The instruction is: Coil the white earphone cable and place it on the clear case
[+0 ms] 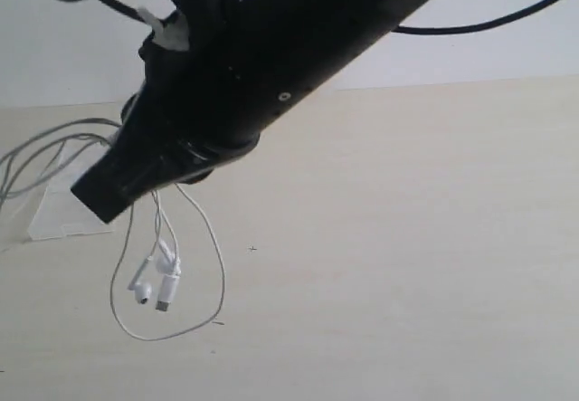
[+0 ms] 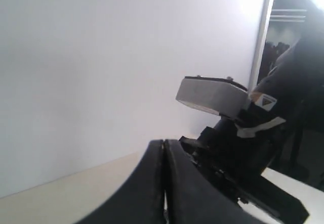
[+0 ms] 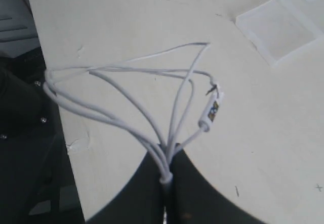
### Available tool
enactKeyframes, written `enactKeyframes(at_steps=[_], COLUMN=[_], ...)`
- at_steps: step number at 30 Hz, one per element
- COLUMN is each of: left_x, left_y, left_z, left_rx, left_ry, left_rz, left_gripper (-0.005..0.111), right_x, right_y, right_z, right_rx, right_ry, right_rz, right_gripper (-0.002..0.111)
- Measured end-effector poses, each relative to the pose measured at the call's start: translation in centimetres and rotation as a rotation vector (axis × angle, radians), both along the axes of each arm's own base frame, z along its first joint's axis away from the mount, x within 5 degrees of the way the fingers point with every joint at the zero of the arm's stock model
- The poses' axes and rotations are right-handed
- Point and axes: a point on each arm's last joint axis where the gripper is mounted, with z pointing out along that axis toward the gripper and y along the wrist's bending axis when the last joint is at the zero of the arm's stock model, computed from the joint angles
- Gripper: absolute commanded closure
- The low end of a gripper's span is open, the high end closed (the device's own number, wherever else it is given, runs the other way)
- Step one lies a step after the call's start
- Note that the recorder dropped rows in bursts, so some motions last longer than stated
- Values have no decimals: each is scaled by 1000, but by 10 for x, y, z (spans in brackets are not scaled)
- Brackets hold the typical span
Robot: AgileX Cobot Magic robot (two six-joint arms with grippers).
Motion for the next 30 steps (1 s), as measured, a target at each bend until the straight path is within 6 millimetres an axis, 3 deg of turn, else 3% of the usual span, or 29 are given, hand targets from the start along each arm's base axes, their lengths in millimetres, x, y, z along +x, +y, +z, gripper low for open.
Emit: enactKeyframes(at_steps=[3, 16, 23, 30], left_x=[-20, -79, -84, -84], left_y=[8, 27, 29, 29], left_z=[7, 15, 14, 15], left_rx=[-85, -217, -226, -214], left_ry=[-56, -264, -281, -292], left_rz=[-10, -65, -78, -66], left_gripper=[107, 107, 107, 107], right_x=[6, 62, 95, 129], right_y=[9, 68, 106, 136], right_z=[10, -21, -21, -46], right_rx=[10, -63, 22, 59], right_ry=[2, -8, -72, -162], right_rz=[11, -16, -47, -104], right_gripper=[108, 108, 108, 108])
